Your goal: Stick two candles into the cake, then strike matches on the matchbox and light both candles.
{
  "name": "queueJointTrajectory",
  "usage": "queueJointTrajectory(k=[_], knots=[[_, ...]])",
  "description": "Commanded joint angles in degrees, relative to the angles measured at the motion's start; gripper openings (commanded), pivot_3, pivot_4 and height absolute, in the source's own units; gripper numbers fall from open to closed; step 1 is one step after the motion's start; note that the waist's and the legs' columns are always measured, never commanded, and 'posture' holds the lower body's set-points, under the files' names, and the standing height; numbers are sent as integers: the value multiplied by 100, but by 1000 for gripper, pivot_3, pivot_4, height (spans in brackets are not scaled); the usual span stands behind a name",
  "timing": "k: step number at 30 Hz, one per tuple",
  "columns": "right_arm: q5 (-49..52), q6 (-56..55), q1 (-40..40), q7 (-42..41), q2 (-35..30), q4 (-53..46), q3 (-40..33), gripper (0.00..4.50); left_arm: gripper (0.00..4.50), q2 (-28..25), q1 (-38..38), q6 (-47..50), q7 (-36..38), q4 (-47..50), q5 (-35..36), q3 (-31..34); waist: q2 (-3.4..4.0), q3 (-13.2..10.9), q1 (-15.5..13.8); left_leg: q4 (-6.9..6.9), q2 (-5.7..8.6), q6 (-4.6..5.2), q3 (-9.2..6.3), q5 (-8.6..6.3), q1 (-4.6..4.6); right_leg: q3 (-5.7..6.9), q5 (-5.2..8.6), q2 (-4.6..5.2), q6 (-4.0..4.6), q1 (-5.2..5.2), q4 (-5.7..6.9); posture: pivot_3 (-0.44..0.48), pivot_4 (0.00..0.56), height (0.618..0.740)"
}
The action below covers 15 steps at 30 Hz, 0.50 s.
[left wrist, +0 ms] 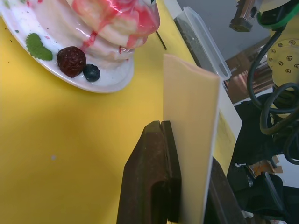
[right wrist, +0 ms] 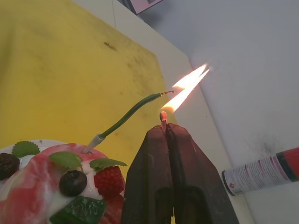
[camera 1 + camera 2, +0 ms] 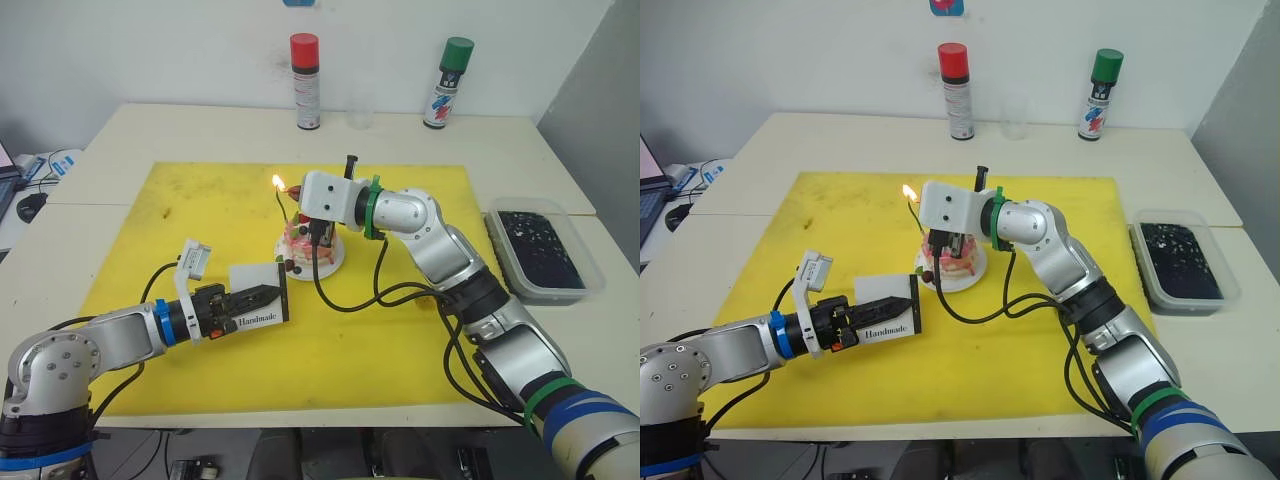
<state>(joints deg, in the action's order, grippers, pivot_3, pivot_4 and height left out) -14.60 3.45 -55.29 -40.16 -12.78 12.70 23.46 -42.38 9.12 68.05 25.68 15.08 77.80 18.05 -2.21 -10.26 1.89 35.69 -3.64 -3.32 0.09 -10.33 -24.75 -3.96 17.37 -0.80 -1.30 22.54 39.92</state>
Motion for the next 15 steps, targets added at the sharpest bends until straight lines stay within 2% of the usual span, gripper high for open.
queueJointTrajectory(k=[1,8,15], knots=[[241,242,18,27,-95,-789,-451,28,0,107,136,-20,84,60,70,-106,0,0,-6,-1,1,0,-1,0,-1,1,0,0,0,0,-1,0,150,740],[675,1543,303,176,-391,-2203,-1363,28,0,282,295,124,140,150,152,-468,0,0,-16,-2,2,0,-2,0,-3,2,0,1,0,-1,-1,0,150,740],[996,3909,1784,540,-1199,-3701,-3007,28,0,533,546,189,382,262,-44,-1122,0,0,-55,-5,10,0,0,0,-3,2,0,3,-1,-10,-19,0,150,740]])
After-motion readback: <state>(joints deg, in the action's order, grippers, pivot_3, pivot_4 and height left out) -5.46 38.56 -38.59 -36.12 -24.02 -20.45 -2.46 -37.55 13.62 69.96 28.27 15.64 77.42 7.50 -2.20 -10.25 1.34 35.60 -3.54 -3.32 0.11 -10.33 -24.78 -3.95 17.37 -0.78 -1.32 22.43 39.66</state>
